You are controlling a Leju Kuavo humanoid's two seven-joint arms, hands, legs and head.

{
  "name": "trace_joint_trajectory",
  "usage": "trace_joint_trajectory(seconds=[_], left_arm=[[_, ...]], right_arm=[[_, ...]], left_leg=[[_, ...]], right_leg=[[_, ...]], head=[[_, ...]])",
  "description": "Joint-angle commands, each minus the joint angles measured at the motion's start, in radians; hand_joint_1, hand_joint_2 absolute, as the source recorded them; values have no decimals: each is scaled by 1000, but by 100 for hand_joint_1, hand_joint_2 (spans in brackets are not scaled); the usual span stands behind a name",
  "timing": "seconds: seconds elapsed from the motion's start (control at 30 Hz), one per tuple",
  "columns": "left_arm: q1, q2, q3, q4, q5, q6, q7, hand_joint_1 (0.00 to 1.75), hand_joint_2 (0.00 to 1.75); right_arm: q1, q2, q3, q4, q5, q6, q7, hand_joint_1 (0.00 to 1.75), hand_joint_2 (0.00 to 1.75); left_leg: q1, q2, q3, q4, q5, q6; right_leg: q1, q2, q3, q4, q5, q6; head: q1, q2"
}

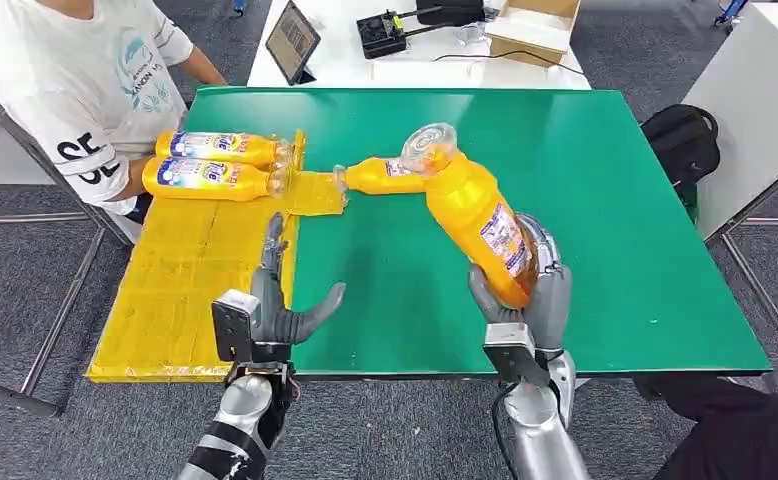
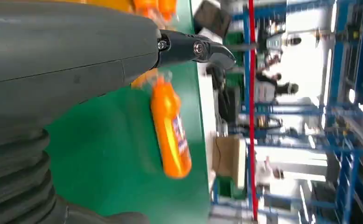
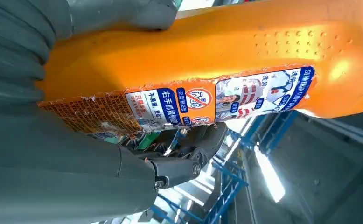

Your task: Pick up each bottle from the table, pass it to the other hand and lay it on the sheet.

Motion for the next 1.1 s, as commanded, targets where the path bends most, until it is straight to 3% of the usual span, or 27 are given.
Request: trace_joint_trajectory(seconds=[0.03, 0.17, 0.33, 0.67, 0.8, 1.1], left_arm=[[-12, -2, -3, 58, 55, -239, 9, 0, 175], [-5, -10, -13, 68, 90, -391, 21, 0, 175], [-23, -18, 3, 112, 205, -547, 53, 0, 175], [-25, -19, 5, 117, 214, -558, 55, 0, 175], [-39, -24, 2, 147, 277, -641, 78, 0, 175], [-77, -35, 0, 220, 319, -663, 80, 0, 175]], right_arm=[[16, 27, -43, 1, 5, 34, -27, 175, 175], [60, 63, 29, 37, 24, 81, -74, 175, 175], [73, 89, 191, 158, 75, 12, -74, 175, 175], [62, 76, 200, 179, 52, 21, -74, 175, 175], [47, 93, 278, 287, 106, -18, -74, 175, 175], [-9, 121, 405, 512, 112, -79, -74, 175, 175]], left_leg=[[0, 1, 3, -1, -1, 1], [0, 3, 6, -1, -2, 1], [1, 6, 7, -1, -3, 0], [1, 5, 4, -1, -1, 1], [1, 6, 6, -2, -2, 1], [1, 5, 3, -1, -1, 0]], right_leg=[[1, 0, 3, -1, -1, -2], [1, 0, 6, -2, -1, -3], [2, 3, 6, -1, -1, -4], [2, 1, 3, -1, -1, -3], [2, 1, 5, -2, -1, -4], [2, 1, 1, -1, -1, -2]], head=[[0, 0], [0, 0], [0, 0], [0, 0], [0, 0], [0, 0]])
